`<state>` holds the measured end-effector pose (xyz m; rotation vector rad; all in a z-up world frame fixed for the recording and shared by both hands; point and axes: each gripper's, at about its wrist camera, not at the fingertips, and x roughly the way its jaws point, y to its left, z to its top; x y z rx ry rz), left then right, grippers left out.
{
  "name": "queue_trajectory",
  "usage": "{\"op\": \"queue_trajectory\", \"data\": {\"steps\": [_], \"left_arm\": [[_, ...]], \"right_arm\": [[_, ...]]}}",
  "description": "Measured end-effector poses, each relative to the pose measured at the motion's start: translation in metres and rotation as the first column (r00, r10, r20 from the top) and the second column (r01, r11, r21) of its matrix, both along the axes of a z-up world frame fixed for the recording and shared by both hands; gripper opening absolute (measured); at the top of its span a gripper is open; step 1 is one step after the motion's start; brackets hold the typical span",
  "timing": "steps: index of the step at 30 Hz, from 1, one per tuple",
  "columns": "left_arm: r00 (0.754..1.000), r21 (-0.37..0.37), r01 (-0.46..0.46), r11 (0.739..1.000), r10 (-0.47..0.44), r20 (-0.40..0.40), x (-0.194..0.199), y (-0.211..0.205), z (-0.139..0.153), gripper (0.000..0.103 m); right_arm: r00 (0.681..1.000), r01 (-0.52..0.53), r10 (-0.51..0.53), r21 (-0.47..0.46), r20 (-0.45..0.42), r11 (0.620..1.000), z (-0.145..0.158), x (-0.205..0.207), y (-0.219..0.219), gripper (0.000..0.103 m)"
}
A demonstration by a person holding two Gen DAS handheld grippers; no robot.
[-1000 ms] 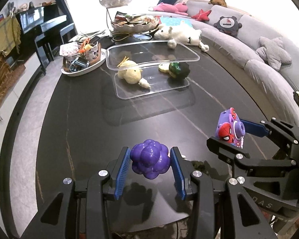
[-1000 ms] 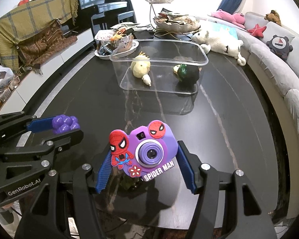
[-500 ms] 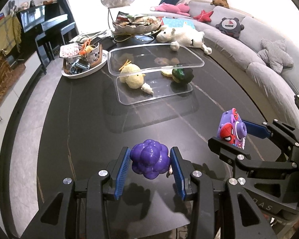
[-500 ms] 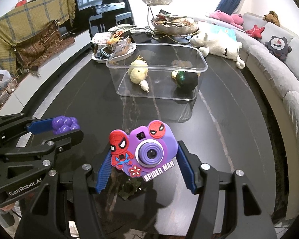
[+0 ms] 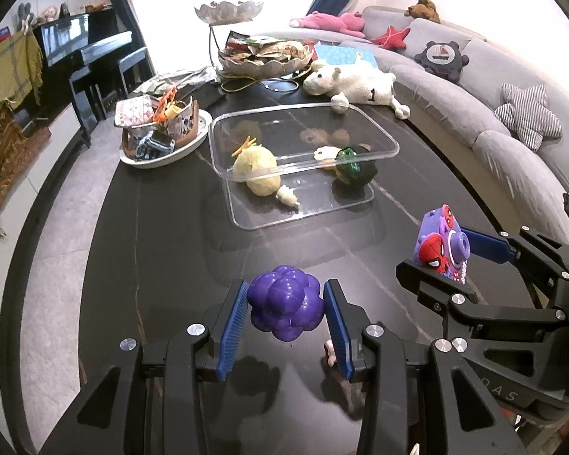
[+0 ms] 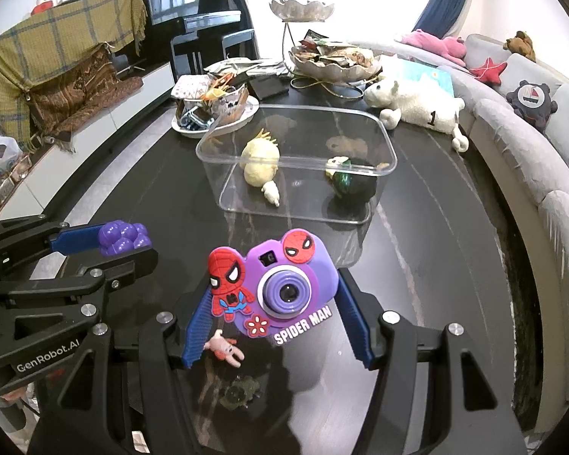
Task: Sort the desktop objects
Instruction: 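Carry the grape ball in the left tool and Spider-Man toy in the right tool over the clear box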
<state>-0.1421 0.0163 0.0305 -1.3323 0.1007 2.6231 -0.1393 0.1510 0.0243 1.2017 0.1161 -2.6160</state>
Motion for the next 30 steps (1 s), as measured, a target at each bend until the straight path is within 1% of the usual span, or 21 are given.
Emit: {"op": "queue_trajectory", "data": {"steps": [5,10,17,26,30], "left_arm": [[1.0,-0.006,-0.002,1.0,0.002,-0.015,-0.007,0.001,0.006,0.037],[0.999,-0.016,-0.005,1.0,0.004,-0.051,-0.014,0.002,0.014,0.037],[0.996,0.0,-0.008,1.0,0.008,-0.084,-0.028,0.0,0.024,0.037],[0.996,0.011,-0.012,1.0,0.013,-0.087,-0.052,0.0,0.03,0.037],[0.995,0.001,-0.011,1.0,0.011,-0.095,-0.059,0.001,0.032,0.037]], "right_arm": [[1.0,0.0,0.0,-0.007,-0.013,1.0,0.006,-0.009,0.001,0.057],[0.999,0.001,-0.002,-0.013,-0.032,1.0,0.013,-0.018,0.002,0.057],[0.998,0.004,-0.005,-0.007,-0.057,1.0,0.024,-0.033,0.001,0.057],[0.997,-0.014,0.015,0.004,-0.077,1.0,0.033,-0.052,-0.002,0.057],[0.996,-0.016,0.016,0.002,-0.083,1.0,0.035,-0.06,-0.002,0.057]]}}
